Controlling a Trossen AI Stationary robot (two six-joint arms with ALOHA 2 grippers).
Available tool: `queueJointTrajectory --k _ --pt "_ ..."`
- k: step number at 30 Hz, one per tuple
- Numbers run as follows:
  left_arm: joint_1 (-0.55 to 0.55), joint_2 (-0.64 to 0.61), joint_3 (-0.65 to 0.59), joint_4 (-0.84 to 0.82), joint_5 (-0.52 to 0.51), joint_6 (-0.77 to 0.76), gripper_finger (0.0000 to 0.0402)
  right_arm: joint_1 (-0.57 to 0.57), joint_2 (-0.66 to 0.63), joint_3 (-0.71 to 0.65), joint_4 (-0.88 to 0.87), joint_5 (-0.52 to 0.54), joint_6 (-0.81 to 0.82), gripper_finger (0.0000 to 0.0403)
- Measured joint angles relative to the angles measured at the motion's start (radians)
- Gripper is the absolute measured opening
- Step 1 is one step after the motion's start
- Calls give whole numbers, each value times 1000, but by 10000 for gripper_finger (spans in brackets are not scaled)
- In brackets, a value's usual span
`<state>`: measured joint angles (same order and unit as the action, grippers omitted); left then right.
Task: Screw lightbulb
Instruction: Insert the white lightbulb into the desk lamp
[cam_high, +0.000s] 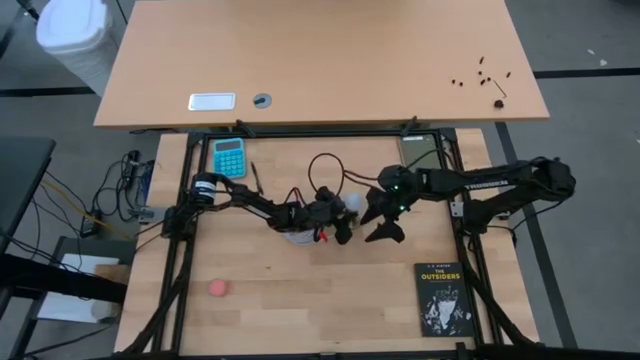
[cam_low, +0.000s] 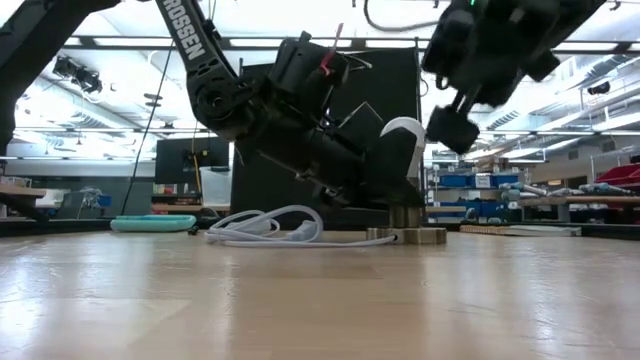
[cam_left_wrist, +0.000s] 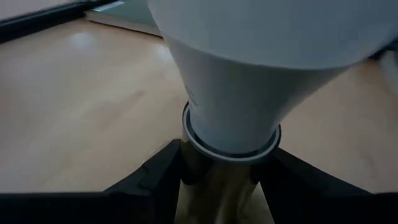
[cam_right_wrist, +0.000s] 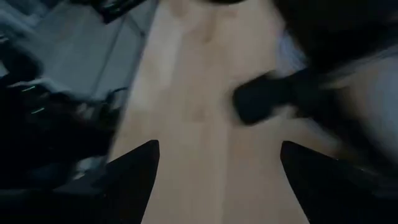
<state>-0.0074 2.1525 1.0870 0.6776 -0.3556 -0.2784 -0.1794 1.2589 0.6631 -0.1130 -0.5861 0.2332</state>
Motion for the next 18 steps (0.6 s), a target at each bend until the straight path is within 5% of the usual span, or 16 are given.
queueJointTrajectory --k 3,13,18 --pt "1 0 0 -3 -15 -2 193 22 -4 18 -59 2 -13 345" --pt "-6 1 -1 1 -14 -17 193 -54 -7 34 -158 327 -95 345" --pt "-8 1 -1 2 -10 -16 193 -89 25 34 -89 258 -122 345"
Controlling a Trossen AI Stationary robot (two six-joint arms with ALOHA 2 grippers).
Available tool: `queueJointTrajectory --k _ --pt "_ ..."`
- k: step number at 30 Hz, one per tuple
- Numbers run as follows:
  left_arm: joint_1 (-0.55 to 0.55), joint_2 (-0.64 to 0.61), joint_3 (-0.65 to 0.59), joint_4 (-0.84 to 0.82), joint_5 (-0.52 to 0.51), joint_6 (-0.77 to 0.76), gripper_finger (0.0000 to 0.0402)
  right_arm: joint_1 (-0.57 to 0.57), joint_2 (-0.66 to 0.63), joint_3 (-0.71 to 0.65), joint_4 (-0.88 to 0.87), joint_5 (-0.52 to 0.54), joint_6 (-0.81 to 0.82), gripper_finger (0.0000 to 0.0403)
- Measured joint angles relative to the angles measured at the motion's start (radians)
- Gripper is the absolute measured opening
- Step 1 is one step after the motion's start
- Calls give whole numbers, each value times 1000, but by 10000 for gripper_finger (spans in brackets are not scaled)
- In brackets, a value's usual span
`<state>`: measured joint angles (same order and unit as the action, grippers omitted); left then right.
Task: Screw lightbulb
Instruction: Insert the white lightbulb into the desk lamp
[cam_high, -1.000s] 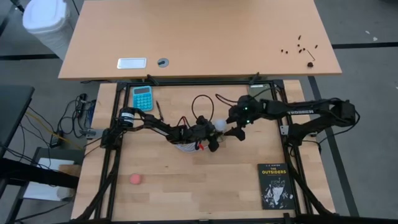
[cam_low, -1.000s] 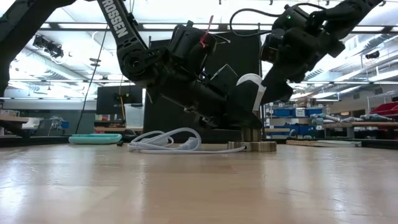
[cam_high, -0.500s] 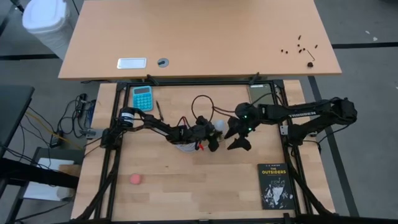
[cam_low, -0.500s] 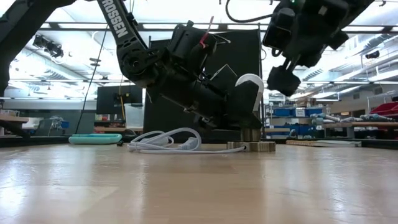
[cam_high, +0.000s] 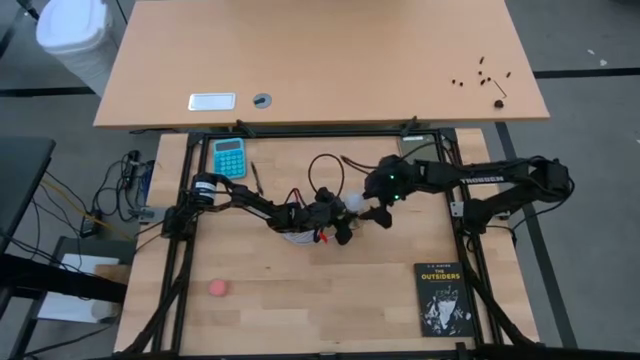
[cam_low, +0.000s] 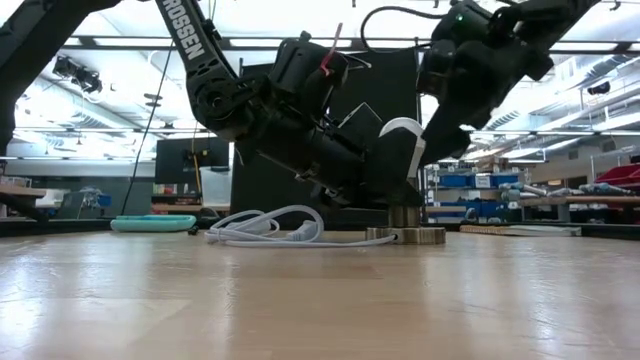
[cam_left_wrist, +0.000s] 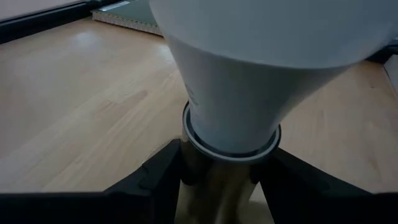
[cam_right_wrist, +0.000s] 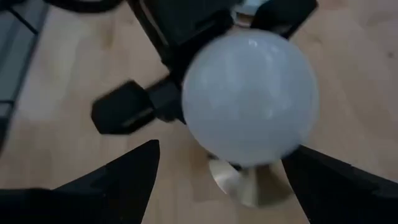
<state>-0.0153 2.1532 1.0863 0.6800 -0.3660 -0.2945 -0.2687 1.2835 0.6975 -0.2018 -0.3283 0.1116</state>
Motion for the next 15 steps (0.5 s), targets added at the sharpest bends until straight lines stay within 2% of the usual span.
queueJointTrajectory --k 6,13,15 --pt "0 0 0 -3 -2 3 193 66 42 8 5 -98 21 345" --pt "0 -1 1 -15 -33 -12 193 174 34 61 20 -98 16 345" --pt "0 -1 1 -15 -33 -12 193 179 38 59 -29 -30 30 345"
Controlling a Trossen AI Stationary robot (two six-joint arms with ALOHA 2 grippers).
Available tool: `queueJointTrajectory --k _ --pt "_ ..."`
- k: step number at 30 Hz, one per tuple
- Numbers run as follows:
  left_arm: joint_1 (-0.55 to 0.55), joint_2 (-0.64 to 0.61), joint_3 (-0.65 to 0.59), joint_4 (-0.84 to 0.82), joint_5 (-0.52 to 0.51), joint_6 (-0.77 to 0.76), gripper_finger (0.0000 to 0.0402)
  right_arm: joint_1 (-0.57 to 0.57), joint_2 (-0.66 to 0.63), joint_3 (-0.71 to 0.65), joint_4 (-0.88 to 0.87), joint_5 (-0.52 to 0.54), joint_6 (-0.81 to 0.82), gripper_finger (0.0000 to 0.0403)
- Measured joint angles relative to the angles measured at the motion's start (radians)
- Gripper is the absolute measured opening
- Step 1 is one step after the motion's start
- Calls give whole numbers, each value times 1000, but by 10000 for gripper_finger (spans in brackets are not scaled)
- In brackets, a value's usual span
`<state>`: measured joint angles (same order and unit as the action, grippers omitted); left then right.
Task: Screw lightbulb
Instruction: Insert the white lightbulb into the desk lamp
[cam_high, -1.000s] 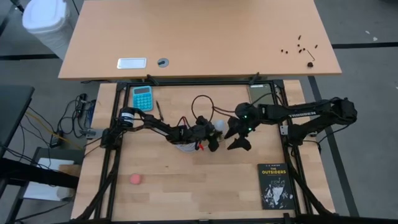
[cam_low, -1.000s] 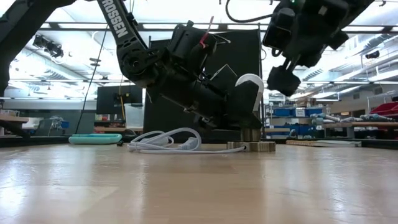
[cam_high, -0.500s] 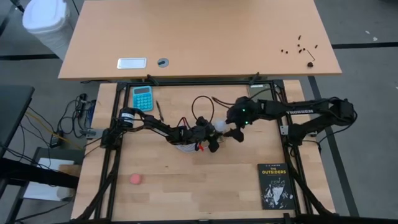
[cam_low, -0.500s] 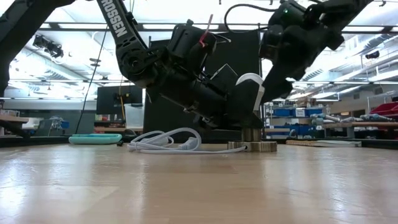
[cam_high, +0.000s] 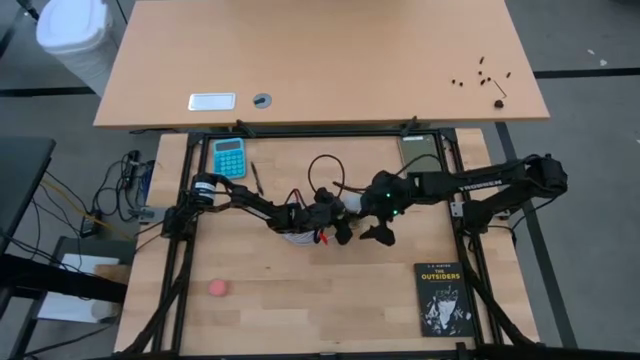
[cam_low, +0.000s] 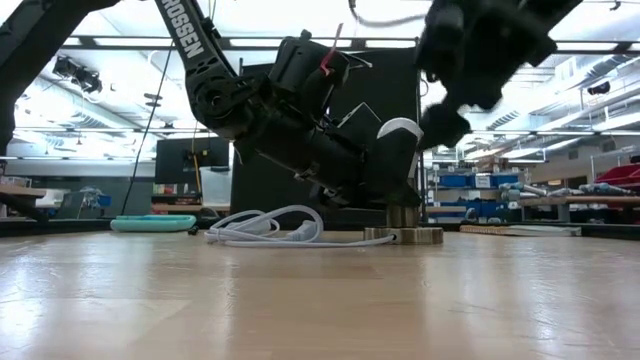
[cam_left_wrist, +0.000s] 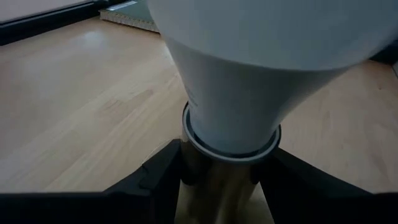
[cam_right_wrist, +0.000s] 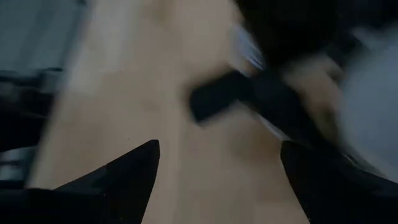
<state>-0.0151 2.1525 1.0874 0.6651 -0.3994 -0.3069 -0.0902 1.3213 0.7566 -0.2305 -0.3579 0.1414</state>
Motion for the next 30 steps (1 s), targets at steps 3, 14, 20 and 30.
queueJointTrajectory --k 3,14,20,30 --pt "-1 0 0 0 0 0 193 -33 1 -1 -64 82 17 345" --pt "-6 0 -1 1 7 11 193 -176 1 -1 -15 62 -97 345" --pt "-8 0 -1 1 19 11 193 -122 18 -2 -21 11 -96 345" --pt "-13 -1 -1 -3 36 12 193 -9 13 27 -46 35 -26 345"
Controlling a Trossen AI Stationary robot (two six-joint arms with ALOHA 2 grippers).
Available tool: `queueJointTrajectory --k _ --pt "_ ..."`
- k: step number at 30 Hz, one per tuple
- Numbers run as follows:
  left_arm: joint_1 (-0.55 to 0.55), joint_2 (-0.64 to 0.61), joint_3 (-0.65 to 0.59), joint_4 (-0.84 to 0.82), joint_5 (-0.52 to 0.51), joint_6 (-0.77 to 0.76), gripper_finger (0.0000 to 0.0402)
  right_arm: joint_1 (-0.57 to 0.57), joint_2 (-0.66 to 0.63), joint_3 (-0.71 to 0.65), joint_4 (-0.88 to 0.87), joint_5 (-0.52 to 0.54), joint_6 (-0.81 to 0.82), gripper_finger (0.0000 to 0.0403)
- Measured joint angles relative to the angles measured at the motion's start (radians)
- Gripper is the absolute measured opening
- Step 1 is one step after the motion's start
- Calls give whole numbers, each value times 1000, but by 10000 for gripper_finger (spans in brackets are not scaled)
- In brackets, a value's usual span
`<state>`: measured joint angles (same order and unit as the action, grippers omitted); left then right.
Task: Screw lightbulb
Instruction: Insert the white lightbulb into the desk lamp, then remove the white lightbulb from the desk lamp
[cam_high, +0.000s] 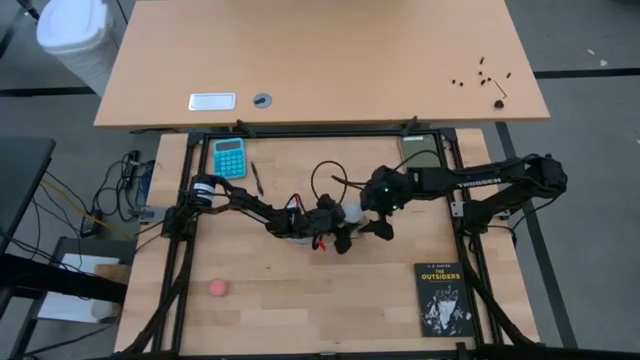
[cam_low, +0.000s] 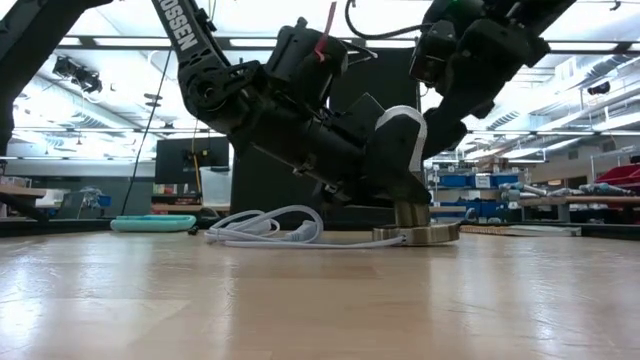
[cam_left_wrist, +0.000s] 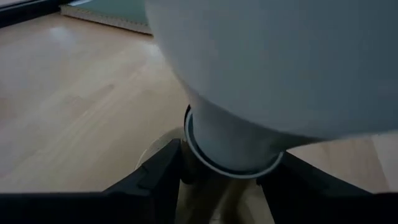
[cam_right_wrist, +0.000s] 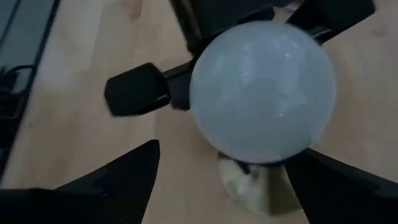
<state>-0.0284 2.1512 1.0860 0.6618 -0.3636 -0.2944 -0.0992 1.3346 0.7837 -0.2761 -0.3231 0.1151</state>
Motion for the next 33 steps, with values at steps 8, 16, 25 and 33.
queueJointTrajectory --k 8,16,25,33 --pt "16 4 1 -1 -66 -8 193 -1 -39 22 -76 -119 -24 345" --pt "17 3 1 -1 -47 -8 193 -54 -36 21 -138 54 -12 345" --pt "15 3 1 -2 -42 -5 193 -119 -33 20 -151 81 0 345" --pt "14 2 1 -2 -36 -5 193 -99 -33 19 -151 96 48 345"
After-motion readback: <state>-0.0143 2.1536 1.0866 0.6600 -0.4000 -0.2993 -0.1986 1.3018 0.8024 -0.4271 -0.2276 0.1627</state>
